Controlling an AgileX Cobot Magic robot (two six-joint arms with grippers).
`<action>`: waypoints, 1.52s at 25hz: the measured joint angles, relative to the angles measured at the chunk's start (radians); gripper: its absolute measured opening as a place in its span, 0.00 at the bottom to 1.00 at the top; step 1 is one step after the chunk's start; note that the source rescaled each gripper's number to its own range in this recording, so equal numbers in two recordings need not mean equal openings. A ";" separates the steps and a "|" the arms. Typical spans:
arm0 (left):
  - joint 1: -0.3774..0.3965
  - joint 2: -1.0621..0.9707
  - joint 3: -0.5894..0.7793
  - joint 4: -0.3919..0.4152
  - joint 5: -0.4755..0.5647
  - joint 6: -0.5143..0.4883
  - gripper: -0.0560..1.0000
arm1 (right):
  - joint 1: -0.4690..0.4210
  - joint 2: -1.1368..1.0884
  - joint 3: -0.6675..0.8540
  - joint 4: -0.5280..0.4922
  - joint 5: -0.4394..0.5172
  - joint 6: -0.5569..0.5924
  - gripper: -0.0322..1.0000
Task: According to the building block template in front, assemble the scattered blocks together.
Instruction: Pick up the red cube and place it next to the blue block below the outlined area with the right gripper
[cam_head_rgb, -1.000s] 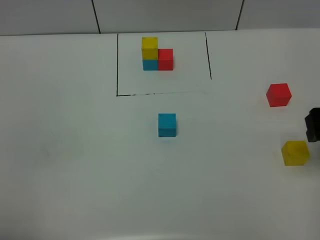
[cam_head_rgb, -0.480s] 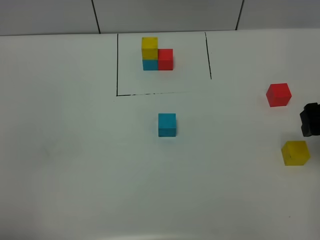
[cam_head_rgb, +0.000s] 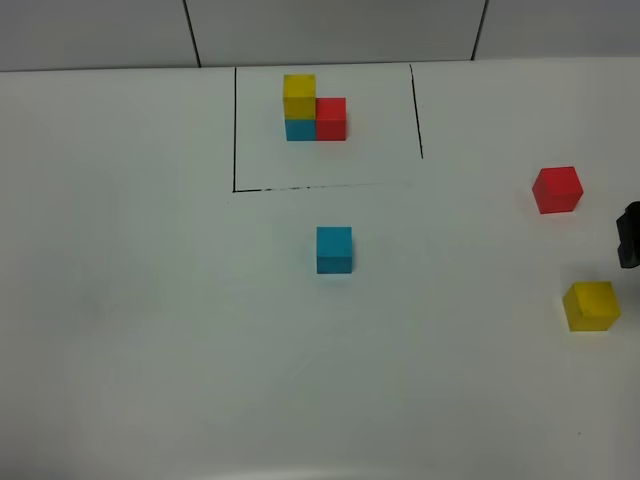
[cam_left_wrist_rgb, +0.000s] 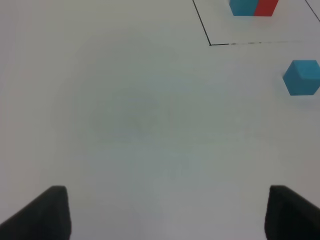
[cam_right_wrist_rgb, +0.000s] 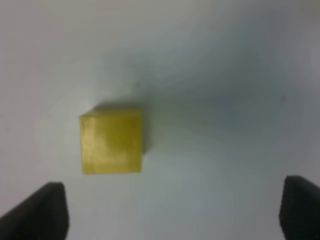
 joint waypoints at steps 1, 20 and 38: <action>0.000 0.000 0.000 0.000 0.000 -0.001 0.97 | -0.002 0.000 0.000 0.008 0.000 -0.007 0.79; 0.000 0.000 0.000 0.000 0.000 -0.001 0.97 | -0.002 0.211 -0.229 0.157 -0.034 -0.153 0.79; 0.000 0.000 0.000 0.000 0.000 -0.001 0.97 | 0.065 0.639 -0.605 0.076 0.044 -0.172 0.79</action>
